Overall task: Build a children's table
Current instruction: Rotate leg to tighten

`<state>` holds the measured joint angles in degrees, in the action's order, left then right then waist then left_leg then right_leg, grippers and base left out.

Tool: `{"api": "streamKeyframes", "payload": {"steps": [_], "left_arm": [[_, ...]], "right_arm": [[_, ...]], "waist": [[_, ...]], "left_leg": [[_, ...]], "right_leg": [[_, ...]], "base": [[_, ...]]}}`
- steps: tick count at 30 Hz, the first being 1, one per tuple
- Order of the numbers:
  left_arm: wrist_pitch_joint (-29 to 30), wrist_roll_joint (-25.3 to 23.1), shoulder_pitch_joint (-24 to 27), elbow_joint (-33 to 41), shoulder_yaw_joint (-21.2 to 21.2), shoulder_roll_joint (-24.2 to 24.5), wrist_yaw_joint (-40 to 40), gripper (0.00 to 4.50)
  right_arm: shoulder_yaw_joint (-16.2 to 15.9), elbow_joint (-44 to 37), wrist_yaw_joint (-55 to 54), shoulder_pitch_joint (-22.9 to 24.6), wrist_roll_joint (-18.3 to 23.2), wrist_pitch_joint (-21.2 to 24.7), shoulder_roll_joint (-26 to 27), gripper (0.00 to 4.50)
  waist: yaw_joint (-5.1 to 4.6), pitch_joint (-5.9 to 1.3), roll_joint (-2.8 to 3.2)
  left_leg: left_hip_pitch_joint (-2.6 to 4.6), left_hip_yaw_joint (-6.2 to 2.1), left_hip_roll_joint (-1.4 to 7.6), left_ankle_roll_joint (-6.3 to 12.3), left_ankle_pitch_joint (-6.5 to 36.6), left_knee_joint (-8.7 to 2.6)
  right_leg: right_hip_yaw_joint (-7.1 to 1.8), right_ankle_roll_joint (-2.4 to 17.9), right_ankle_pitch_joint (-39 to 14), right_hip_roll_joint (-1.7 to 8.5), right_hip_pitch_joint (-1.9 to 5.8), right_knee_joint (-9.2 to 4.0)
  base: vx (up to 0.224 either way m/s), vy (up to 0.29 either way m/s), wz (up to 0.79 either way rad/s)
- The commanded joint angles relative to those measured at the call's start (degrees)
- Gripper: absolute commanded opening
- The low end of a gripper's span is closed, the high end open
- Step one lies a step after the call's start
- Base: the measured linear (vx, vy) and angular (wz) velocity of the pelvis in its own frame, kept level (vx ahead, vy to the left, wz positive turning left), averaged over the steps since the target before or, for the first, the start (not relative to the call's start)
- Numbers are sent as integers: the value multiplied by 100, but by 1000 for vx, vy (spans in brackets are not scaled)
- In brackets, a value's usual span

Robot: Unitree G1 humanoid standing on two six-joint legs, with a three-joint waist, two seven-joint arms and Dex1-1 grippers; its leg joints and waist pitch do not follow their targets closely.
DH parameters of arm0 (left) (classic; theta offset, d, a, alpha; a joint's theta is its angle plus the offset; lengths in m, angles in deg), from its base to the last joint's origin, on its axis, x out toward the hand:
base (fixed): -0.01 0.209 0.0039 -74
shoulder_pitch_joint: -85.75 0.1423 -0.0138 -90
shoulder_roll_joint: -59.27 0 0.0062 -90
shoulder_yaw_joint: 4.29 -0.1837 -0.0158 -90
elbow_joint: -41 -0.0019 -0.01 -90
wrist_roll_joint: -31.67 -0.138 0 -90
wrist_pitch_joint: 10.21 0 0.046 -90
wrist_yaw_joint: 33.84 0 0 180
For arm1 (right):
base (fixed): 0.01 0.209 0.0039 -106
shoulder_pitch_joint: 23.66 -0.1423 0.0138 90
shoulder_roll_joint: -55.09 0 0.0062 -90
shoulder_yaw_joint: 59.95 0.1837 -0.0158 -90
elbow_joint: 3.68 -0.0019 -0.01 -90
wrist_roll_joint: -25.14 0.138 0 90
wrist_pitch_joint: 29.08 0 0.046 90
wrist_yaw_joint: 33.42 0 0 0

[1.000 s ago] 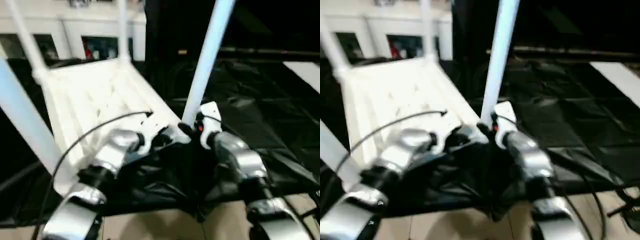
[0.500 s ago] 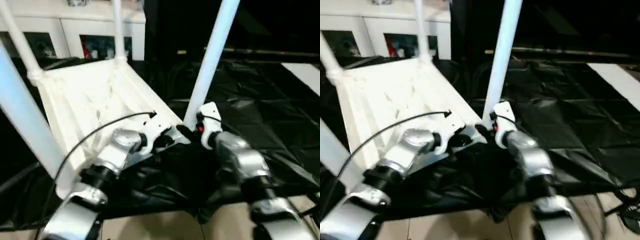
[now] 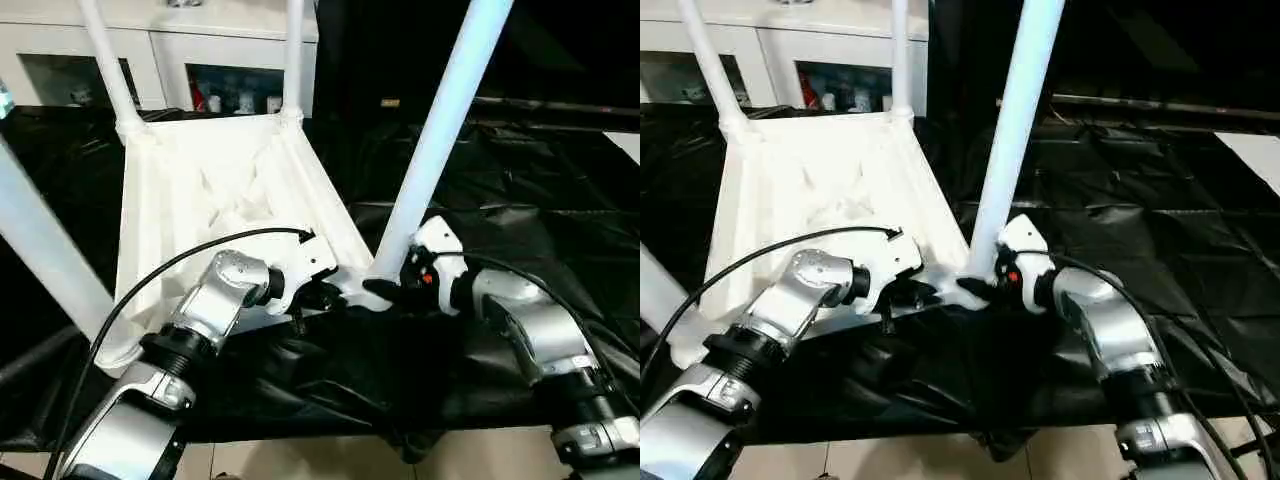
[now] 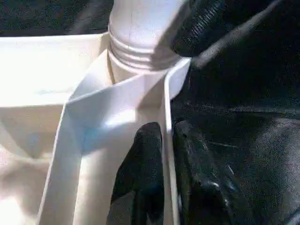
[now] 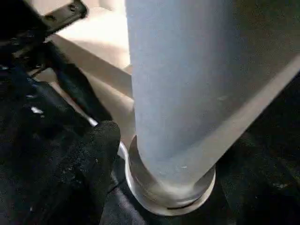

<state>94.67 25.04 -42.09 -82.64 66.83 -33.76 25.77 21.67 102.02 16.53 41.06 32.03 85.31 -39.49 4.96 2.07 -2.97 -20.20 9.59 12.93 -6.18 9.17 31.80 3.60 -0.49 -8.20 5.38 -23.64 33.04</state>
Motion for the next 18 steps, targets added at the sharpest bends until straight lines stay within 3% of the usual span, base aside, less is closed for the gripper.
{"api": "streamKeyframes", "payload": {"steps": [1, 7, 8, 12, 13, 18], "left_arm": [[-17, -152, -56, -178, -125, -61, -134, 95], [-18, -86, -80, -249, -104, -65, -111, 95], [-13, -77, -83, -244, -101, -60, -100, 67], [27, -84, -93, -238, -135, 35, -1, 52], [27, -131, -91, -232, -157, 77, 2, 23], [118, -332, -78, -113, -303, 304, 81, 9]], "right_arm": [[-140, -165, 178, 62, 128, 93, -19, 323], [-176, -228, 221, 83, 129, 107, -2, 323], [-178, -234, 229, 87, 127, 107, -7, 323], [-208, -228, 295, 102, 107, 77, -82, 323], [-214, -217, 314, 103, 99, 64, -108, 323], [-185, -138, 321, 59, 76, 20, -153, 323]], "waist": [[-19, -317, 21], [-28, -324, 6], [-27, -326, 6], [-31, -325, 7], [-26, -324, 11], [-28, -314, 4]], "left_leg": [[2, 84, -24, 117, 1755, -336], [-6, 85, -26, 115, 1669, -328], [-4, 87, -27, 120, 1656, -325], [-5, 88, -27, 133, 1634, -327], [-6, 87, -23, 136, 1644, -327], [-9, 80, -25, 110, 1729, -336]], "right_leg": [[-149, 928, -1803, 157, 281, -374], [-152, 955, -1711, 154, 289, -362], [-153, 967, -1684, 155, 290, -357], [-151, 1004, -1622, 151, 294, -350], [-151, 996, -1650, 154, 294, -351], [-147, 925, -1861, 158, 290, -369]], "base": [[0, 0, 0], [0, 0, 0], [0, 0, 0], [0, 0, 0], [0, 0, 0], [0, 0, 0]]}}
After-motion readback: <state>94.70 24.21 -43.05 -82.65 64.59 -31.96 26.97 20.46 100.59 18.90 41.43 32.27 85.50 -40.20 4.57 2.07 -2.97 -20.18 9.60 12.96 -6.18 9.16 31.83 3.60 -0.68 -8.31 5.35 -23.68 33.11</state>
